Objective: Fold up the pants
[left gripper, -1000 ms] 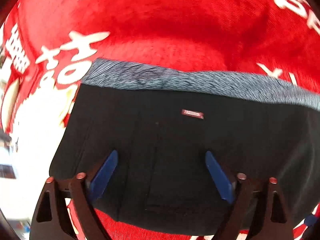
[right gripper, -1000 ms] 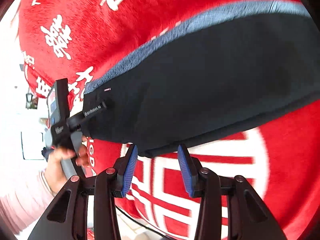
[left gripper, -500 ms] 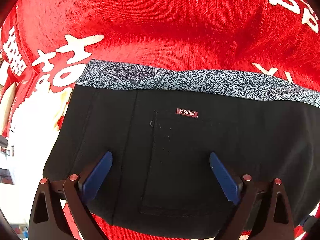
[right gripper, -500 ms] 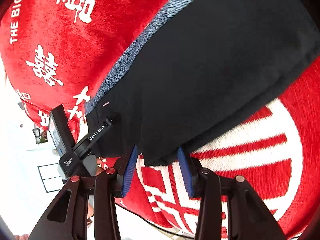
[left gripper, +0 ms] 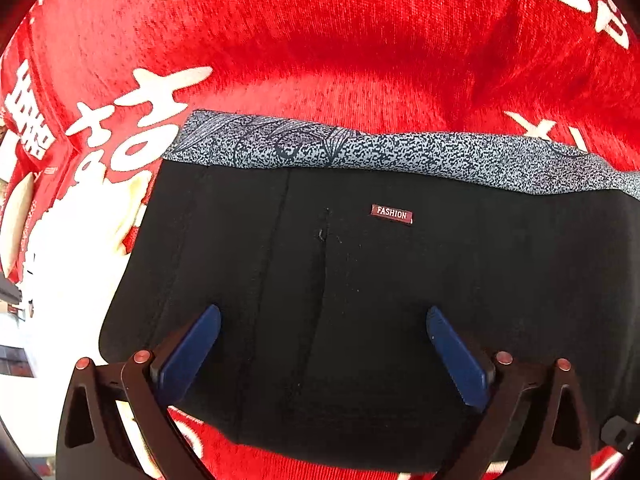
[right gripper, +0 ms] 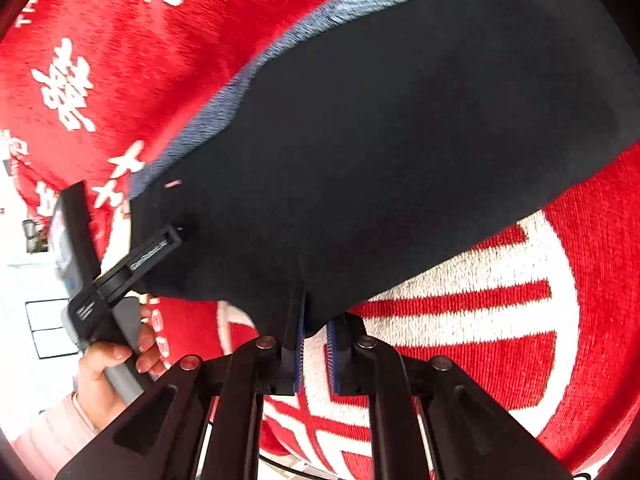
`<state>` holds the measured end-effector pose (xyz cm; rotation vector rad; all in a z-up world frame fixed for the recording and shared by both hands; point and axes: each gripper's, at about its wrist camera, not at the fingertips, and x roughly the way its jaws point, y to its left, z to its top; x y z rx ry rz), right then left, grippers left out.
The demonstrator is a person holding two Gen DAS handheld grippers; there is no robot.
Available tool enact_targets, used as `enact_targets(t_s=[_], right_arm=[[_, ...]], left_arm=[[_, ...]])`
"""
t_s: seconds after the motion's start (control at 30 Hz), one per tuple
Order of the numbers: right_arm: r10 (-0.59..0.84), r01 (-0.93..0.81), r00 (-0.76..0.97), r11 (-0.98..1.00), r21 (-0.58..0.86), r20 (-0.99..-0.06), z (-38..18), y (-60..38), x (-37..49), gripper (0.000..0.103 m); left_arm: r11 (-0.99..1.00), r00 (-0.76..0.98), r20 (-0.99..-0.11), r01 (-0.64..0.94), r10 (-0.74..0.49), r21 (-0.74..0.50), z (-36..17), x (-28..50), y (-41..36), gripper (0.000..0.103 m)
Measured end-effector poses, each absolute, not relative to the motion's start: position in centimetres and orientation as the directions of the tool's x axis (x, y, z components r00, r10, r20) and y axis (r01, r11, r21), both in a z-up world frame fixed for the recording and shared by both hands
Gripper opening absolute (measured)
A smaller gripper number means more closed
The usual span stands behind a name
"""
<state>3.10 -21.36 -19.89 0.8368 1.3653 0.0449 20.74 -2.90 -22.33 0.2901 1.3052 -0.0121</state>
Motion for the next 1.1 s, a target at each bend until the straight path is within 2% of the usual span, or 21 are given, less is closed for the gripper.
enact_targets(t_s=[0.07, 0.17, 0.33, 0.4, 0.53, 0.57, 0.67, 0.77, 0.8, 0.9, 0.93, 0.97, 1.1], right_arm=[[0.495, 0.437, 0.207, 0.725, 0.532, -0.844, -19.2, -22.1, 2.2, 0.035], [0.424, 0.404, 0.212, 0.783, 0.474, -0.881, -16.7, -24.0, 1.1, 0.035], [0.232, 0.334, 0.303, 0.883, 0.331, -0.924, -13.4, -27.0, 3.6, 0.035], [0.191, 0.323, 0.311, 0.900, 0.293, -0.931, -13.7, -27.6, 5.0, 0.035], [0.134, 0.363, 0.228, 0.907, 0.212, -0.964, -17.6, -29.0, 6.7, 0.034], [0.159, 0.378, 0.242, 0.893, 0.244, -0.957, -18.2, -29.7, 6.5, 0.033], [0.141, 0.411, 0.262, 0.879, 0.243, -0.955, -17.3, -30.8, 6.0, 0.034], [0.135, 0.450, 0.261, 0.859, 0.244, -0.956, -16.2, -31.8, 4.7, 0.035], [0.138, 0.456, 0.264, 0.854, 0.250, -0.955, -16.0, -31.9, 4.4, 0.036], [0.148, 0.462, 0.263, 0.848, 0.259, -0.953, -15.1, -31.9, 3.0, 0.046], [0.146, 0.464, 0.256, 0.849, 0.254, -0.956, -15.0, -31.9, 2.6, 0.053], [0.144, 0.466, 0.248, 0.849, 0.248, -0.958, -14.9, -31.9, 2.0, 0.056], [0.164, 0.499, 0.233, 0.826, 0.262, -0.959, -14.7, -33.2, -0.9, 0.056]], left_arm=[[0.959, 0.281, -0.945, 0.176, 0.167, 0.221, -21.2, 21.2, -2.8, 0.103], [0.966, 0.340, -0.931, 0.162, 0.136, 0.201, -18.8, 22.9, -2.2, 0.103], [0.955, 0.331, -0.915, 0.101, 0.231, 0.278, -20.5, 28.2, -1.0, 0.103], [0.957, 0.280, -0.926, 0.063, 0.254, 0.281, -22.5, 29.7, 0.0, 0.103], [0.980, 0.260, -0.945, -0.030, 0.196, 0.195, -23.2, 31.6, 1.7, 0.103], [0.980, 0.250, -0.948, -0.031, 0.197, 0.196, -23.0, 31.8, 1.7, 0.103], [0.969, 0.248, -0.941, 0.024, 0.231, 0.244, -21.9, 30.9, 0.9, 0.103], [0.965, 0.270, -0.942, 0.112, 0.200, 0.237, -19.8, 28.4, -0.6, 0.103], [0.964, 0.277, -0.944, 0.141, 0.180, 0.225, -19.0, 27.4, -1.4, 0.103], [0.951, 0.291, -0.951, 0.252, 0.100, 0.177, -16.8, 23.8, -4.9, 0.103], [0.947, 0.286, -0.955, 0.281, 0.073, 0.156, -16.3, 22.9, -6.2, 0.103], [0.942, 0.276, -0.960, 0.307, 0.046, 0.133, -16.0, 21.9, -7.5, 0.103], [0.909, 0.207, -0.976, 0.415, -0.066, 0.027, -15.3, 17.7, -14.1, 0.103]])
